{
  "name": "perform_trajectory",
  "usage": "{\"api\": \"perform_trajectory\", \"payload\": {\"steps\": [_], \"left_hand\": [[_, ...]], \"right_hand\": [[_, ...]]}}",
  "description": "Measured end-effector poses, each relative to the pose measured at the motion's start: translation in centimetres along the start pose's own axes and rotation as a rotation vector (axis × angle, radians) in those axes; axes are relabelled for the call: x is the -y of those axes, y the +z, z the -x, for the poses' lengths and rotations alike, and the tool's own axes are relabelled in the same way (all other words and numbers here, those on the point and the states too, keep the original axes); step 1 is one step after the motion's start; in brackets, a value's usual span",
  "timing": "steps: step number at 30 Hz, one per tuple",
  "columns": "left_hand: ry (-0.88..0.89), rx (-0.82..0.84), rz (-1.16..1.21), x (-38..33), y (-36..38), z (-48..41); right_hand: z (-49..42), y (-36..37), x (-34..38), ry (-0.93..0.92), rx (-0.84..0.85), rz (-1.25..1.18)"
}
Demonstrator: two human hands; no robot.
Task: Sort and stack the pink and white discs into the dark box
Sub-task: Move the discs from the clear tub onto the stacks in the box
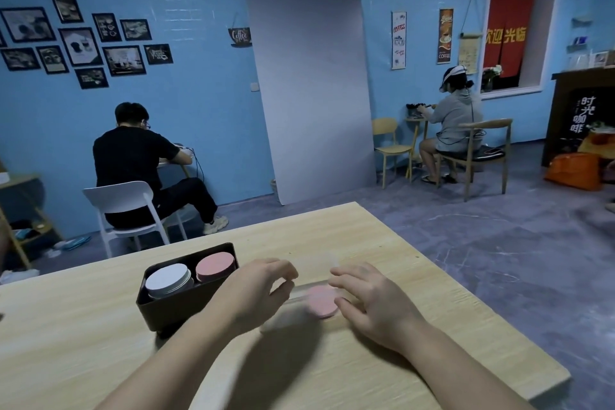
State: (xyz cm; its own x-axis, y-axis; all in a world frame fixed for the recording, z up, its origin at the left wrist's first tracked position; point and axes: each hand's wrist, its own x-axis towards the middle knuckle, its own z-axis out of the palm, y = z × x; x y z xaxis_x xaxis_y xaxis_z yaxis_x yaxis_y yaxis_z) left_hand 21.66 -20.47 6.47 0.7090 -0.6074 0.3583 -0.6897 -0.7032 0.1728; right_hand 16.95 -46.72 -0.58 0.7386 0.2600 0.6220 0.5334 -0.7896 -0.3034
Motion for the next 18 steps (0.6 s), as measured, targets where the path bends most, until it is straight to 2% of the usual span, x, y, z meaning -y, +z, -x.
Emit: {"api": "perform_trajectory", "payload": {"steps": [5,14,18], "left_hand": [[-0.038,0.302,0.052,-0.5,1.1,-4.7],[-0.043,0.438,0.081,-0.4,3.0,-6.9],[0.004,0.482,0.014,-0.5,2.7,-7.0]], "right_hand": [[0.3,-0.2,0.1,0.001,0.012,0.003],[0.5,-0.5,-0.3,0.045,-0.028,-0.11],[0.5,-0.6,-0.4,0.051,-0.028,-0.139]]}}
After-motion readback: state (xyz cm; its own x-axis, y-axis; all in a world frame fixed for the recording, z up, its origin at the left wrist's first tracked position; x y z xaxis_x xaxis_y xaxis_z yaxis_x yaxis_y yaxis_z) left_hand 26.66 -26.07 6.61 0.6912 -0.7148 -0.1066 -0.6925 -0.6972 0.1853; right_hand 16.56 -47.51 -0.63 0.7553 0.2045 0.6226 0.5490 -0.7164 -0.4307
